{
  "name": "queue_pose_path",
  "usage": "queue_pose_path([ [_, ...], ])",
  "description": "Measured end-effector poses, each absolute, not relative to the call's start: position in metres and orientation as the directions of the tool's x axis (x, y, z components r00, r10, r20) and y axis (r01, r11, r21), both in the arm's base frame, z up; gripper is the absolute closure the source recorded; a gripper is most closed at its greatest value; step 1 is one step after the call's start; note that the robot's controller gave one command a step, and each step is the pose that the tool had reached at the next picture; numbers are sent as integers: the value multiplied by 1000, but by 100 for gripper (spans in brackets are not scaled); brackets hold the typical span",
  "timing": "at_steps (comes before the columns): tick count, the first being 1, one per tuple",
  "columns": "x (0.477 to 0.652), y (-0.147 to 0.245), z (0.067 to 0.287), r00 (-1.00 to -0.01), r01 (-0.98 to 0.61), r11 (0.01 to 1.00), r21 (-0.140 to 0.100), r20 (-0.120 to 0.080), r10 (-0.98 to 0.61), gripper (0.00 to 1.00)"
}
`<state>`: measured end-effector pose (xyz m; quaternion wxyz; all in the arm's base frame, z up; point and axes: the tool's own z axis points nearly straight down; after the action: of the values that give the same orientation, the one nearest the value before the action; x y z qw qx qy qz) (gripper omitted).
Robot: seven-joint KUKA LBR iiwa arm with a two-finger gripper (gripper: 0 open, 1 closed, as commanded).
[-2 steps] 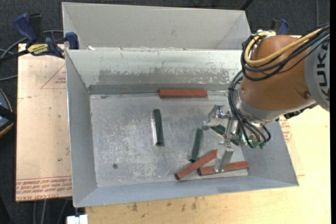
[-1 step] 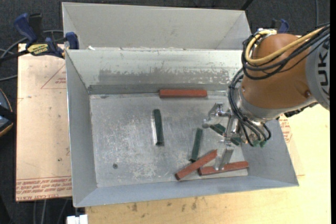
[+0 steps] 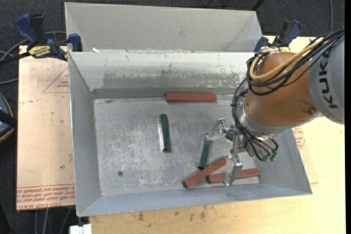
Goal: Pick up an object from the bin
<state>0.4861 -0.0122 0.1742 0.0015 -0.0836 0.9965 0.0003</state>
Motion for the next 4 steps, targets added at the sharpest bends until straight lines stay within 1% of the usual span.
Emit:
queue_pose_path([
  [1, 489, -22, 85, -917, -398, 917, -7, -28, -398, 0],
  [2, 490, -21, 89, -912, -410, 912, -8, -27, -410, 0],
  [3, 489, 12, 100, -870, -494, 870, -3, -8, -494, 0],
  [4, 489, 11, 74, -908, -418, 908, -3, -14, -418, 100],
])
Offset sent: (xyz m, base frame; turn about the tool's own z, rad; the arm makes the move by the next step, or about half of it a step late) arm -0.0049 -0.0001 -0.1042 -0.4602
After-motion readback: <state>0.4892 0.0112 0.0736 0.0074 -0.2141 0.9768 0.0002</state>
